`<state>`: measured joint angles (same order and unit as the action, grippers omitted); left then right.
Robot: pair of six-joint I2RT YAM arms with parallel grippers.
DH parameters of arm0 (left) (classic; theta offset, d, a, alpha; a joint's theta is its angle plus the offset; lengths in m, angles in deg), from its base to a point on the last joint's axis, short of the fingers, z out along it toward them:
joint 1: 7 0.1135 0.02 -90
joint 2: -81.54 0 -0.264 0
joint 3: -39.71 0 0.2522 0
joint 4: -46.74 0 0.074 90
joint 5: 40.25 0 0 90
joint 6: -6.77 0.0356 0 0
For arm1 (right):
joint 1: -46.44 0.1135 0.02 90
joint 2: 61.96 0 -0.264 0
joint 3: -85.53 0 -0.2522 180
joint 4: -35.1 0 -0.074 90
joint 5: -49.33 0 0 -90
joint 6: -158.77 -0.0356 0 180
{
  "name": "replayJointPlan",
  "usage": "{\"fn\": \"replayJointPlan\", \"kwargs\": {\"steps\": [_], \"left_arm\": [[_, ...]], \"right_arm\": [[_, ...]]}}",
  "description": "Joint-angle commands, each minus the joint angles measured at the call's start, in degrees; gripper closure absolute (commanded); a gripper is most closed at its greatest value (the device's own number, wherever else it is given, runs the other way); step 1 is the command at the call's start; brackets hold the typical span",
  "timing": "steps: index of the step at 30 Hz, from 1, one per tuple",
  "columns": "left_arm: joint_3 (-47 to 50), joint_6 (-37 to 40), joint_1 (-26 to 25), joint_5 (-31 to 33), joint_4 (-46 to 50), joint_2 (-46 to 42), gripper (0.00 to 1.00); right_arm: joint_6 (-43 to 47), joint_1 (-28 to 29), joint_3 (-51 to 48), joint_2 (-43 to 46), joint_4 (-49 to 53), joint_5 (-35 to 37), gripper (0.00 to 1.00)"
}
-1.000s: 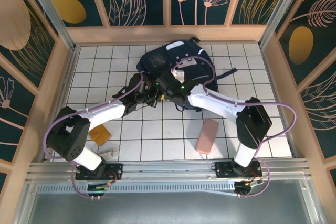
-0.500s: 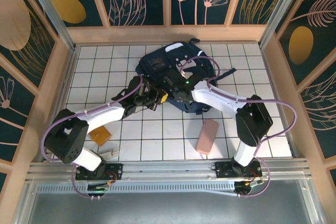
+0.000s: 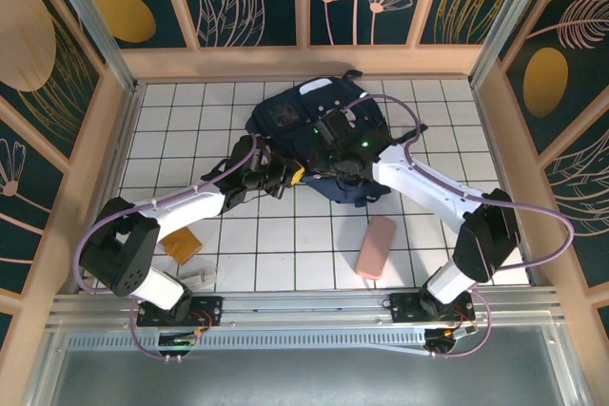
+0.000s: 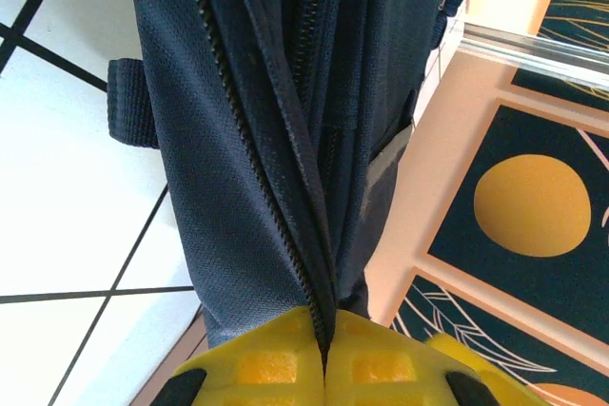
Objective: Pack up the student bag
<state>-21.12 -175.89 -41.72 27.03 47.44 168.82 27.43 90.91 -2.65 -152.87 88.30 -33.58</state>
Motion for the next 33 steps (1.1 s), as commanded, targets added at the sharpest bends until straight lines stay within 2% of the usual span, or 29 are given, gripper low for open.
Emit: {"fn": "replayJointPlan", "kwargs": {"steps": [1,3,6,10,14,18,25,33], "left_arm": [[-2.4,-14.2,0.1,-3.0,4.1,-0.5,1.00],[-2.5,-14.4,0.1,-3.2,3.8,-0.3,1.00],[-2.5,-14.4,0.1,-3.1,3.9,-0.5,1.00],[-2.1,-14.4,0.1,-2.5,4.0,-0.8,1.00],[-2.2,-14.5,0.1,-3.1,3.8,-0.2,1.00],[-2.4,-14.5,0.2,-3.3,3.7,-0.2,1.00],[-1.4,-14.5,0.1,-2.9,3.3,-0.9,1.00],[-0.1,-14.7,0.1,-2.6,2.4,-1.8,1.00]], "right_arm": [[3.3,1.7,2.1,-1.7,0.5,-1.9,0.54],[0.0,2.4,2.7,-1.8,3.1,-1.3,0.54],[-9.5,2.9,4.1,-1.7,6.8,-4.4,0.54],[-20.4,5.2,4.7,-1.9,9.3,-0.8,0.52],[-27.3,5.3,7.5,-5.3,14.8,2.0,0.50],[-33.7,5.3,3.2,-3.8,9.5,1.8,0.50],[-38.8,5.3,2.1,-5.4,4.9,-0.2,0.50],[-42.2,5.6,3.6,-5.9,7.6,3.6,0.50]]}}
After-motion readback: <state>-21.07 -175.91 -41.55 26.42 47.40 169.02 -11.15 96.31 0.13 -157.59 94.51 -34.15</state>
